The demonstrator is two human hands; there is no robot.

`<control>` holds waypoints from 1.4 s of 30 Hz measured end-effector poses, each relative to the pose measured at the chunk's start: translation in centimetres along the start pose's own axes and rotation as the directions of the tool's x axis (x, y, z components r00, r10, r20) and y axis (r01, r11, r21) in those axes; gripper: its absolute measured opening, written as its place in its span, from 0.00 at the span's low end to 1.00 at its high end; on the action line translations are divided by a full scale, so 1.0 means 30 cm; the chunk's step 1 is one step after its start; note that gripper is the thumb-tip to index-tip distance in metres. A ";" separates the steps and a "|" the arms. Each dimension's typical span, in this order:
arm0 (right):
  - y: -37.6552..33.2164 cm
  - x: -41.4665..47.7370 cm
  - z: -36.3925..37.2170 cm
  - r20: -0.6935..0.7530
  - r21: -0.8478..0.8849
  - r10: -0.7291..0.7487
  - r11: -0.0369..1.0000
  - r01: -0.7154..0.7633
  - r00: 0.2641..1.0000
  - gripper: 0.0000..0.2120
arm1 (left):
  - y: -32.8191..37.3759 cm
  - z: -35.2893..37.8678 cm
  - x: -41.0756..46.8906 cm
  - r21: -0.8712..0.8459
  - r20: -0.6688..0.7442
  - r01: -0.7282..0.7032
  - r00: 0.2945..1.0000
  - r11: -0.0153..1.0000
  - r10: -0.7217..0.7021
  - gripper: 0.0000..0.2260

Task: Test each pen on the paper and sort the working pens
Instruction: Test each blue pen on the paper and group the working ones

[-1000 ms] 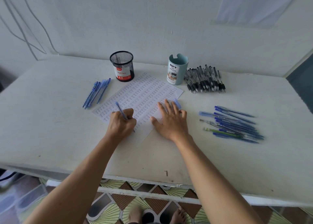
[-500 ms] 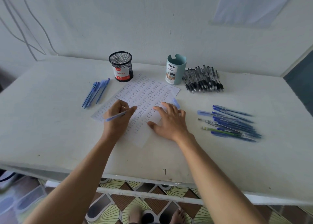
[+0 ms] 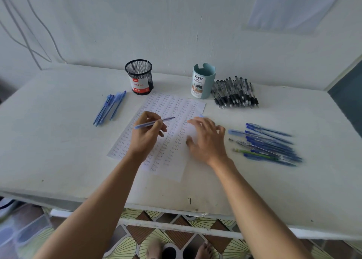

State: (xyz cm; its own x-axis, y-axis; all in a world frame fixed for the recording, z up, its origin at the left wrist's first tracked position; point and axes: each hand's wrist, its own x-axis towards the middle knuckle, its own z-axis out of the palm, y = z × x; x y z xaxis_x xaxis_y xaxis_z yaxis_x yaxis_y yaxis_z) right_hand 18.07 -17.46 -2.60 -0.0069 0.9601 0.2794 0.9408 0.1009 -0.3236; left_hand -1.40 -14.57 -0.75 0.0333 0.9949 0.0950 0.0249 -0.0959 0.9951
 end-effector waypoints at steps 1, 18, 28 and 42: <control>0.006 0.007 0.011 -0.108 -0.025 0.048 0.998 -0.050 0.993 0.22 | 0.003 0.001 0.005 -0.010 0.007 -0.005 1.000 1.000 0.005 0.02; -0.030 0.071 0.009 -0.278 0.232 0.130 0.970 -0.065 0.952 0.08 | 0.046 0.000 0.042 -0.248 -0.097 -0.003 0.995 0.969 -0.022 0.07; -0.060 0.060 0.032 -0.280 0.233 0.094 0.972 -0.027 0.955 0.08 | 0.021 -0.031 0.038 -0.224 -0.084 0.040 0.995 0.974 -0.061 0.08; -0.129 0.124 0.073 -0.255 0.251 -0.053 0.961 0.119 0.965 0.07 | 0.003 -0.086 0.020 -0.210 0.038 0.077 0.997 0.975 -0.070 0.12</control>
State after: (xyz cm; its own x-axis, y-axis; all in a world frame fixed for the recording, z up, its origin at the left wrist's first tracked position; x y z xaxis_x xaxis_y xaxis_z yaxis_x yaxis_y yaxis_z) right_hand 13.68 -13.72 -2.29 0.0302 0.8552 0.5175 0.8177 0.2766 -0.5049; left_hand -3.96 -13.91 -0.54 0.0692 0.9973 0.0237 -0.1830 -0.0107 0.9831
